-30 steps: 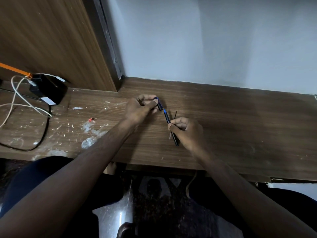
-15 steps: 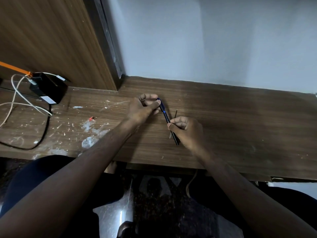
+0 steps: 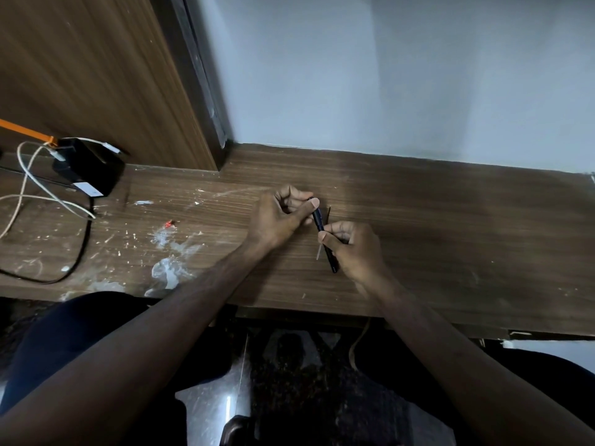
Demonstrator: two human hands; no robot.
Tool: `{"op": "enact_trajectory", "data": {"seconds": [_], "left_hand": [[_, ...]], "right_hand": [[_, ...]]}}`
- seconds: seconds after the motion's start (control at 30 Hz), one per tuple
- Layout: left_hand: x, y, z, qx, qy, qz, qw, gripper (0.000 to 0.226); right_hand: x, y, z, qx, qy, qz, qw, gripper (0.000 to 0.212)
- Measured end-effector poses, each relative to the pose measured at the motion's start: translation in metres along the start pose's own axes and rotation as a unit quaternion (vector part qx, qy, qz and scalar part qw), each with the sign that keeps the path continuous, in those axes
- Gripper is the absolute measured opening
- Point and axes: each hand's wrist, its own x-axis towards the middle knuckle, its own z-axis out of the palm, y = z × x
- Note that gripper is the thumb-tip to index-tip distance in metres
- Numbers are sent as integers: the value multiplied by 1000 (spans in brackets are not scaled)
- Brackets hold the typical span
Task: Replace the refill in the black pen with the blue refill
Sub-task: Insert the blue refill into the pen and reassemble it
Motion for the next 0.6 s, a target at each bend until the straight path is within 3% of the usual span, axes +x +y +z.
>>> {"op": "enact_trajectory", "data": {"seconds": [0.27, 0.4, 0.5, 0.6], "left_hand": [[-4, 0, 7, -19, -8, 3, 1000, 12], [3, 10, 4, -65, -43, -15, 997, 12], [1, 16, 1, 106, -34, 67, 991, 26], [-10, 18, 5, 289, -81, 106, 948, 19]], "right_hand": [[-1, 4, -1, -27, 32, 5, 999, 19], [11, -9, -18, -100, 56, -27, 993, 15], [23, -12, -34, -108, 88, -27, 990, 12], [29, -2, -35, -97, 116, 8, 988, 12]]}}
